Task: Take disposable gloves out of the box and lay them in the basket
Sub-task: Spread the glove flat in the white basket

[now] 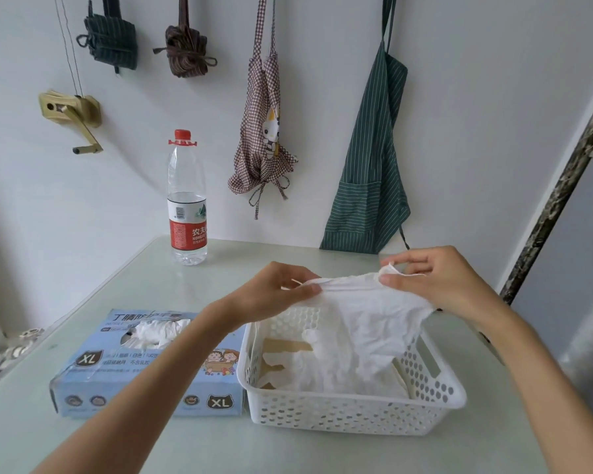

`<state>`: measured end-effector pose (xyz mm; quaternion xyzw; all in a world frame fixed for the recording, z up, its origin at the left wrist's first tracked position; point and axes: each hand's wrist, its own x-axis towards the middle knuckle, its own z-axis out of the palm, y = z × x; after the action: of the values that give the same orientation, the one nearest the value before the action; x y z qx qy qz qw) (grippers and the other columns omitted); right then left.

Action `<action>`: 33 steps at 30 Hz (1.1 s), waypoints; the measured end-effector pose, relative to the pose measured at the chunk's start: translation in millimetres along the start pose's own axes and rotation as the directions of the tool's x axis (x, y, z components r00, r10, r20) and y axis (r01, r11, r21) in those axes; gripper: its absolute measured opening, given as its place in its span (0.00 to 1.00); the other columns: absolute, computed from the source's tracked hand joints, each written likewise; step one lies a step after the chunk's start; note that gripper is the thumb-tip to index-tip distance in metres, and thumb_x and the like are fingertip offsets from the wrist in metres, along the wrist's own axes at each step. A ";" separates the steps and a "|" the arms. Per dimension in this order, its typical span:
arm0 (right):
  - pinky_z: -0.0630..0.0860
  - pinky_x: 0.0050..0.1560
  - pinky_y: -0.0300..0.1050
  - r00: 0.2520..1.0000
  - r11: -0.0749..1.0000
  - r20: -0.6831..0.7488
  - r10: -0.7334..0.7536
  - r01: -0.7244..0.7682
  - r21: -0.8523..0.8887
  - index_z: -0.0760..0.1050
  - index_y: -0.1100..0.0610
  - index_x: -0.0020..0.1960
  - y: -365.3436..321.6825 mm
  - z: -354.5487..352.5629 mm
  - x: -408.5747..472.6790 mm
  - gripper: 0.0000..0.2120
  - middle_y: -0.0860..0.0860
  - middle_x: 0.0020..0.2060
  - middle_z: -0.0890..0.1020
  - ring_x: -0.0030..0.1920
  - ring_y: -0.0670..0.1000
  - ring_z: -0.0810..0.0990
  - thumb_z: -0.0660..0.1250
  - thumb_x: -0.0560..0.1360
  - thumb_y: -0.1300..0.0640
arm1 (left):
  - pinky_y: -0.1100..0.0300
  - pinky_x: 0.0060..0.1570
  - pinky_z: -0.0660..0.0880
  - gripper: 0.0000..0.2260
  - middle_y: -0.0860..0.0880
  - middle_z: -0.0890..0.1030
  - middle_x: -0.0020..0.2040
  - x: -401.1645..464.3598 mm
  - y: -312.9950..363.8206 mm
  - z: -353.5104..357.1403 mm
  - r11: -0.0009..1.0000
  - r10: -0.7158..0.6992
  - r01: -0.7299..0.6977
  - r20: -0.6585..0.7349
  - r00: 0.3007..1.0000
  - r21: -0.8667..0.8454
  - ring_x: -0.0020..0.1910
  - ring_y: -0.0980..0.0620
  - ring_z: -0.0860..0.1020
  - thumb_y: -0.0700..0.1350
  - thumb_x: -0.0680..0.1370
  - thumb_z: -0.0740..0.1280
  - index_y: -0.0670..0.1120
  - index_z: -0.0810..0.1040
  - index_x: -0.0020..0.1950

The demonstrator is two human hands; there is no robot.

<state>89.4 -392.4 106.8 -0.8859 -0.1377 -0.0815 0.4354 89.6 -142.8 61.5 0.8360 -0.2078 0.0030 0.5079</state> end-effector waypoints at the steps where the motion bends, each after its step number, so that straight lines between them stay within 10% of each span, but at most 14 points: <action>1: 0.74 0.44 0.33 1.000 1.000 -0.023 0.017 -0.017 0.002 0.83 0.48 0.48 2.2 -0.1 0.1 0.09 0.46 0.43 0.85 0.45 0.40 0.82 0.75 0.69 0.51 | 0.54 0.49 0.74 0.07 0.46 0.83 0.48 0.6 1.8 -0.4 0.998 0.033 -0.032 -0.026 0.999 0.055 0.45 0.51 0.79 0.42 0.79 0.65 0.43 0.82 0.52; 7: 0.69 0.44 0.30 0.968 0.967 -0.240 0.072 -0.008 0.255 0.81 0.50 0.47 -3.3 12.0 -10.3 0.04 0.40 0.45 0.82 0.49 0.38 0.78 0.70 0.74 0.51 | 0.50 0.56 0.76 0.06 0.52 0.83 0.48 -6.1 8.4 -0.5 0.968 0.135 -0.077 -0.235 0.962 0.239 0.50 0.53 0.81 0.41 0.78 0.67 0.53 0.77 0.49; 10: 0.71 0.50 0.37 0.914 0.978 -0.402 -0.059 0.134 0.160 0.78 0.51 0.46 -12.7 23.9 -16.3 0.04 0.41 0.43 0.81 0.48 0.39 0.78 0.67 0.77 0.52 | 0.51 0.53 0.78 0.09 0.54 0.83 0.44 -13.6 16.3 -4.9 0.961 0.185 -0.085 -0.379 0.907 0.264 0.47 0.55 0.81 0.42 0.76 0.69 0.54 0.73 0.41; 17: 0.56 0.26 0.34 0.767 0.933 -0.549 -0.331 0.352 -0.072 0.74 0.53 0.49 -41.4 53.4 -31.4 0.08 0.42 0.22 0.72 0.23 0.46 0.65 0.60 0.80 0.51 | 0.63 0.47 0.71 0.09 0.56 0.84 0.46 -34.1 46.5 -28.2 0.850 0.328 -0.025 -0.492 0.807 0.526 0.48 0.57 0.80 0.40 0.76 0.68 0.54 0.82 0.42; 21: 0.65 0.26 0.45 0.878 0.974 -0.438 -0.194 0.224 0.017 0.74 0.53 0.52 -24.3 53.8 -29.3 0.04 0.51 0.22 0.70 0.23 0.46 0.63 0.62 0.79 0.56 | 0.57 0.49 0.69 0.10 0.52 0.84 0.49 -11.9 45.2 -25.7 0.662 0.381 -0.019 -0.314 0.870 0.749 0.49 0.49 0.77 0.39 0.77 0.65 0.52 0.84 0.47; 26: 0.74 0.46 0.48 0.971 0.948 -0.091 0.221 -0.235 -0.216 0.66 0.54 0.59 37.7 66.1 -25.1 0.11 0.53 0.40 0.76 0.42 0.53 0.76 0.63 0.79 0.56 | 0.59 0.51 0.69 0.13 0.52 0.81 0.54 29.6 -3.6 27.7 0.446 0.086 -0.103 0.071 0.994 0.889 0.56 0.49 0.77 0.39 0.78 0.62 0.53 0.81 0.52; 33: 0.74 0.44 0.44 0.953 0.850 0.074 0.294 -0.226 -0.476 0.70 0.49 0.44 71.4 61.5 -18.4 0.09 0.49 0.47 0.77 0.44 0.51 0.77 0.64 0.75 0.63 | 0.59 0.47 0.67 0.11 0.50 0.78 0.60 52.2 -28.2 65.2 0.198 0.056 -0.300 0.295 0.954 0.933 0.57 0.47 0.77 0.38 0.80 0.60 0.49 0.76 0.60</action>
<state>96.0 -388.3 11.2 -0.9778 -0.0240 0.0118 0.2078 133.7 -205.0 17.3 0.9342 -0.3044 0.1085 -0.1512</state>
